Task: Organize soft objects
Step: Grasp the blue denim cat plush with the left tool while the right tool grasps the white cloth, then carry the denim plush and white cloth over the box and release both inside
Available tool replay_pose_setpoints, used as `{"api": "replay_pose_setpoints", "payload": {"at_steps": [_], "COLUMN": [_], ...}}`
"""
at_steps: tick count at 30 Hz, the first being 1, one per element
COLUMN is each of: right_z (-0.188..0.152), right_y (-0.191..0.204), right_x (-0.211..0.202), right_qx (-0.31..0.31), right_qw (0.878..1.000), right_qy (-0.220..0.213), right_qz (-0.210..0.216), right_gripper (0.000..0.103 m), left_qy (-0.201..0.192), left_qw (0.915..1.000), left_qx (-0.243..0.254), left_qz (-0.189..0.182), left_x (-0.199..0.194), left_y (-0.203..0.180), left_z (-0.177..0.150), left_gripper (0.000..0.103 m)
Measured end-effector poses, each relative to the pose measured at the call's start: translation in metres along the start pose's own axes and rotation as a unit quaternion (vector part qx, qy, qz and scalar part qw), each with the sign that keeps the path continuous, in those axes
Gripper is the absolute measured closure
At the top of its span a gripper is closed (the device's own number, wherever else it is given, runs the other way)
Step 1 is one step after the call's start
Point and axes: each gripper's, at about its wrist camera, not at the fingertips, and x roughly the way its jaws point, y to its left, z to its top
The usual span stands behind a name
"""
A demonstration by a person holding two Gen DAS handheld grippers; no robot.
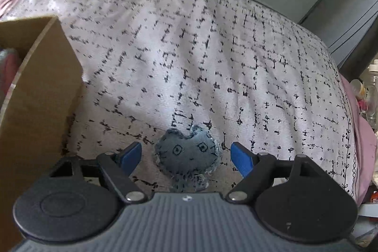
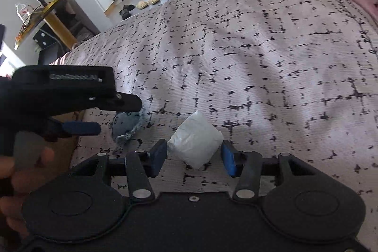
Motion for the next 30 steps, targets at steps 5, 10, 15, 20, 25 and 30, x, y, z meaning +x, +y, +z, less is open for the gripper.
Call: {"api": "replay_pose_setpoints", "payload": {"at_steps": [5,10,15,20,25,30], "right_z": [-0.002,-0.004,-0.005,-0.004,0.0,-0.001], "right_y": [-0.005,-0.007,-0.001,0.009,0.021,0.033], "right_x": [-0.01,-0.016,-0.029,-0.047,-0.062,-0.08], "right_qx": [0.026,0.042,0.034,0.022,0.011,0.006], "right_qw": [0.999,0.999,0.998,0.997,0.996,0.995], "right_qy": [-0.013,-0.023,-0.037,-0.059,-0.074,-0.088], "right_qz": [-0.013,-0.014,-0.025,-0.032,-0.046,-0.053], "right_gripper": [0.054,0.054,0.054,0.054,0.054,0.054], "left_qy": [0.01,0.002,-0.003,-0.021,-0.035,-0.046], "left_qw": [0.9998,0.9995,0.9996,0.9991,0.9985,0.998], "left_qx": [0.003,0.022,0.026,0.035,0.038,0.033], "left_qz": [0.016,0.024,0.012,-0.009,-0.015,-0.028], "left_x": [0.015,0.011,-0.01,-0.039,-0.068,-0.096], "left_y": [0.002,0.002,0.006,0.01,0.015,0.026], "left_z": [0.0,-0.003,-0.01,-0.018,-0.023,-0.028], "left_gripper": [0.033,0.056,0.064,0.064,0.064,0.064]}}
